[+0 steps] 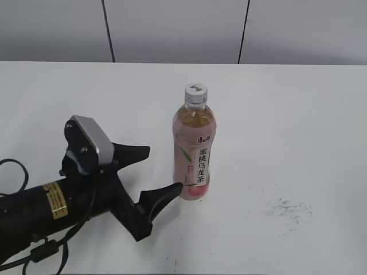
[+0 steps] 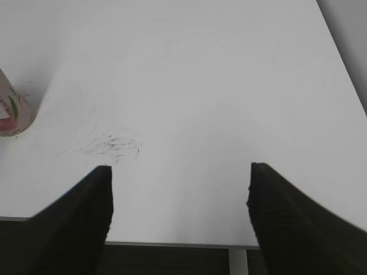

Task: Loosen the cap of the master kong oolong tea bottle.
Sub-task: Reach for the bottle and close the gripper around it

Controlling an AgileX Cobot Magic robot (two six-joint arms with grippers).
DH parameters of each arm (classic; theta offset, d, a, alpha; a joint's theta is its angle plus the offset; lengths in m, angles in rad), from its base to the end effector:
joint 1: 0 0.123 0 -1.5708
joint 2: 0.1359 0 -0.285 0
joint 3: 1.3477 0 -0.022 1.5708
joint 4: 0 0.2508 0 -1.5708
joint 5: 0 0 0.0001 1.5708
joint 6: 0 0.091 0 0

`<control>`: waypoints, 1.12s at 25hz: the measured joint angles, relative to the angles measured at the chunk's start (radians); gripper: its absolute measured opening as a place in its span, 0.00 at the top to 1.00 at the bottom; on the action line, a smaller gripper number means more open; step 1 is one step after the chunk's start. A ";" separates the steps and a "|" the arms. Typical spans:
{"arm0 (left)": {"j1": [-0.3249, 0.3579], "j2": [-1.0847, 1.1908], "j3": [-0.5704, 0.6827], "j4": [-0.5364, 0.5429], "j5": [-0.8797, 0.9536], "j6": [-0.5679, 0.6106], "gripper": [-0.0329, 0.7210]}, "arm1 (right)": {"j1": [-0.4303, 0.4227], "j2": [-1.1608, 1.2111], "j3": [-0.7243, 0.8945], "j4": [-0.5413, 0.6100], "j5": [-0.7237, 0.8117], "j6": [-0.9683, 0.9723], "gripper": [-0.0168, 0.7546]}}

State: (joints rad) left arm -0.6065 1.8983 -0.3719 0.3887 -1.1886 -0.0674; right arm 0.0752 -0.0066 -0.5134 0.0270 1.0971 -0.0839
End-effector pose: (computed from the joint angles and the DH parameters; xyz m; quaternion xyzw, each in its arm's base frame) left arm 0.1987 -0.1768 0.1087 0.3672 0.7027 -0.2908 0.5356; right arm -0.0091 0.0015 0.2780 -0.0690 0.8546 0.0112 0.5145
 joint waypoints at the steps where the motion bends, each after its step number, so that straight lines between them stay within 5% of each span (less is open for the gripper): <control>1: 0.000 0.007 -0.019 0.000 0.000 -0.005 0.18 | 0.000 0.000 0.000 0.000 0.000 0.000 0.26; 15: 0.000 0.144 -0.268 0.064 -0.005 -0.140 0.18 | 0.000 0.000 0.000 0.000 0.000 0.000 0.26; 21: -0.002 0.151 -0.292 0.084 -0.004 -0.150 0.43 | 0.000 0.000 0.000 0.000 0.000 0.000 0.26; 28: 0.031 0.084 -0.289 0.100 0.067 -0.144 0.43 | 0.000 0.000 0.000 0.000 0.000 0.000 0.26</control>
State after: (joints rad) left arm -0.5750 1.9827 -0.6614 0.4889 -1.1219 -0.2113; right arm 0.0752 -0.0066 -0.5134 0.0270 1.0971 -0.0839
